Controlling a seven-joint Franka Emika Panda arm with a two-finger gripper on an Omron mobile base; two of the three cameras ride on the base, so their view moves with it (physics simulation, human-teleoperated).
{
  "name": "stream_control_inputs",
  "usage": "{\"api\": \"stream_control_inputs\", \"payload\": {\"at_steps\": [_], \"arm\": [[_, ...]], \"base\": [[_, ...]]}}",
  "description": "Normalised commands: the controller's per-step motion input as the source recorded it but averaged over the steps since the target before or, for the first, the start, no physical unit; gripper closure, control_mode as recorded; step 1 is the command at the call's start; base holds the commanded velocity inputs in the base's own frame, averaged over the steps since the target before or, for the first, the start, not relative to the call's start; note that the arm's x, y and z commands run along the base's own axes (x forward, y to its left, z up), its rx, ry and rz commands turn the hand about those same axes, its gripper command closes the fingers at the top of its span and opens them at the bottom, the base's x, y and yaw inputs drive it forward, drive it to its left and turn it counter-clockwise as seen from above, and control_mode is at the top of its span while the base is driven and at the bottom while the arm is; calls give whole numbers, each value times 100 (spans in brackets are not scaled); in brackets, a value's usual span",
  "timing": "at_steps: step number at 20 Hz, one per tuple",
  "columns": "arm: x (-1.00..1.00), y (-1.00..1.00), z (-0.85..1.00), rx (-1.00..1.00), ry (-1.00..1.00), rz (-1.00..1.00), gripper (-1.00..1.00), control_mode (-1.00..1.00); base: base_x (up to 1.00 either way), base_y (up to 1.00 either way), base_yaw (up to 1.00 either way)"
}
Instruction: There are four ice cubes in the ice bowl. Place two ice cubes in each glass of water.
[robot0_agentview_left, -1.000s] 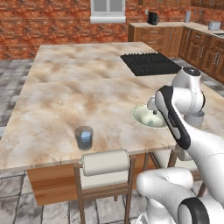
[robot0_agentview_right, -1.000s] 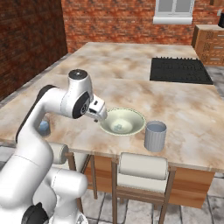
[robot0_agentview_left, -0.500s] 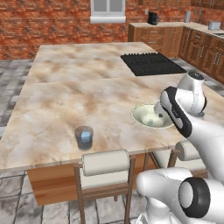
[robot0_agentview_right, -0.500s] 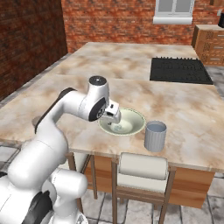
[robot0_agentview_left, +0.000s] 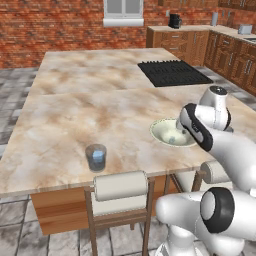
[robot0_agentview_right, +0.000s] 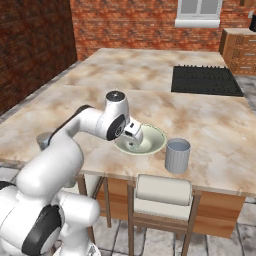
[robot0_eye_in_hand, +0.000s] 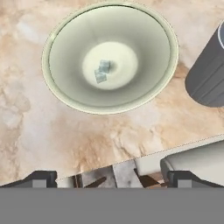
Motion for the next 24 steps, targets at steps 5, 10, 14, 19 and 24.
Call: {"api": "stream_control_inputs", "payload": {"at_steps": [5, 10, 14, 19, 24], "arm": [[47, 0, -15, 0, 9, -7, -100, -100], [52, 0, -14, 0, 18, 0, -100, -100], [54, 0, -18, 0, 20, 0, -100, -100], [47, -3, -38, 0, 8, 0, -100, -100], [33, -14, -56, 0, 0, 0, -100, -100]], "base": [[0, 0, 0], [0, 0, 0], [0, 0, 0], [0, 0, 0], [0, 0, 0]]}}
